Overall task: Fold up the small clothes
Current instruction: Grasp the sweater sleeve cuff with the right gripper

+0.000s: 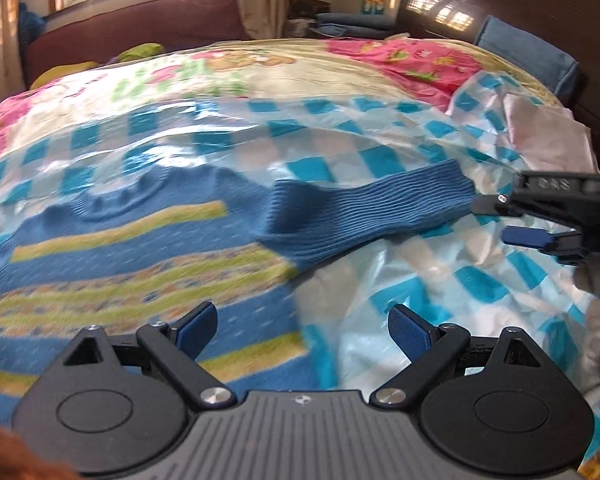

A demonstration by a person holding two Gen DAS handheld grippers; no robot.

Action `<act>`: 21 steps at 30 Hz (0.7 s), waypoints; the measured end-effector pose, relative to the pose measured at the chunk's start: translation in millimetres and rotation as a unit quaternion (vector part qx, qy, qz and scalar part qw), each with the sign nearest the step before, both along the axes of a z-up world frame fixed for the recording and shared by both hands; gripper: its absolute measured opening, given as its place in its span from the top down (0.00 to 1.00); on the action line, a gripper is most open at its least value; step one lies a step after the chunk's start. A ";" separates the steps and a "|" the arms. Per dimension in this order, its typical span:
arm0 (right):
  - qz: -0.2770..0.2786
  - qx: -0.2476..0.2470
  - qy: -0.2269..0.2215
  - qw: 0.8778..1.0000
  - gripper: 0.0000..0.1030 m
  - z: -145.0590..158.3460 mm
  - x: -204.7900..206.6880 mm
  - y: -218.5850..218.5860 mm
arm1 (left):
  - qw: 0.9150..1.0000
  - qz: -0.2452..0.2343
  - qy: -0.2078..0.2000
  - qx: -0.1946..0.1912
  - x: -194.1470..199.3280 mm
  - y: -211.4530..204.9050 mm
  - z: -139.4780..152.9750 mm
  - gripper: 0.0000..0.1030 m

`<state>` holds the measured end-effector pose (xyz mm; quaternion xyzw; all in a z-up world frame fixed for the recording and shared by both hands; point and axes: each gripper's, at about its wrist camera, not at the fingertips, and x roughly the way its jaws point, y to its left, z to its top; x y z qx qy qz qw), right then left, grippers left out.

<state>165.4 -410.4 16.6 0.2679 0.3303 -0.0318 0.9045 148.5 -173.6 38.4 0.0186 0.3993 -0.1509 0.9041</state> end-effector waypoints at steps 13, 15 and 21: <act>-0.098 0.138 0.015 0.985 0.48 -59.9 70.7 -70.8 | 1.000 -0.021 0.014 -0.013 25.7 -33.9 -17.1 0.06; -0.110 0.144 0.020 0.983 0.50 -69.2 76.3 -72.9 | 1.000 -0.020 0.018 -0.012 26.8 -33.4 -19.9 0.06; -0.133 0.162 0.009 0.978 0.65 -77.0 75.8 -76.6 | 0.999 -0.018 0.023 -0.027 28.1 -28.7 -21.1 0.06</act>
